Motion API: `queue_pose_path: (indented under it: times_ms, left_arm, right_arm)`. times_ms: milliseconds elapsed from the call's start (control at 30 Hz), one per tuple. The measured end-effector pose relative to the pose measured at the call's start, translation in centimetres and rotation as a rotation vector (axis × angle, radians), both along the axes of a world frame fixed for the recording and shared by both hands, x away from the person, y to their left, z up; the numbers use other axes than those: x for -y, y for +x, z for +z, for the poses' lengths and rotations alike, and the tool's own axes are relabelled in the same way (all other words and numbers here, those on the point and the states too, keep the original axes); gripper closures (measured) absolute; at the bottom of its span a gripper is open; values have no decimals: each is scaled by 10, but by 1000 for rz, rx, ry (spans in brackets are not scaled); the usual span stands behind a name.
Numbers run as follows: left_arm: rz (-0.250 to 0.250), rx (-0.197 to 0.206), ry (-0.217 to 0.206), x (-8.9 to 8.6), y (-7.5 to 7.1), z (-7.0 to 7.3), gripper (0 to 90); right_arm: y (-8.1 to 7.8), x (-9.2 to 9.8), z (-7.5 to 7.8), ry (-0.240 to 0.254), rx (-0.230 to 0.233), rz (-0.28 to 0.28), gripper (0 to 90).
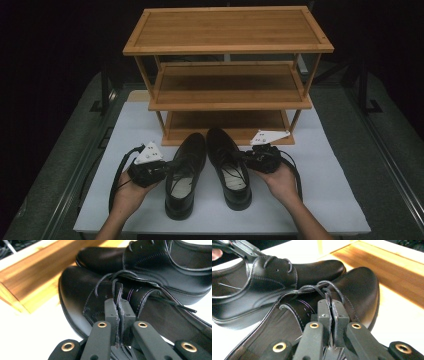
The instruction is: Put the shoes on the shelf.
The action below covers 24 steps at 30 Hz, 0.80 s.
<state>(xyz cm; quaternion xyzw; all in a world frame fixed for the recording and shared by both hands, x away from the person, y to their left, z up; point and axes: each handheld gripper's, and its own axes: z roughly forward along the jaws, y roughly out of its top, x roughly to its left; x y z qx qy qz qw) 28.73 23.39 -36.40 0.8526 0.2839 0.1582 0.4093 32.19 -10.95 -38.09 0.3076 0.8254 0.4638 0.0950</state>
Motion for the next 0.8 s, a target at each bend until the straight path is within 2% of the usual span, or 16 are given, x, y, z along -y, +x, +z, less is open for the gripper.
queue_pose_path:
  times_ms: [367,533,733,767,800]
  left_arm:
    - [43,31,-55,5,10,11,882]
    - [58,41,-81,11,24,16,882]
    - [68,51,-101,23,42,19,882]
    - [74,53,-105,28,49,19,881]
    - [74,53,-105,28,49,19,881]
  right_arm:
    - [2,15,8,21,3,-65,870]
    - [7,21,13,28,19,-89,870]
    - [21,28,18,28,34,-124,870]
    - [25,30,18,28,38,-136,870]
    - [25,30,18,28,38,-136,870]
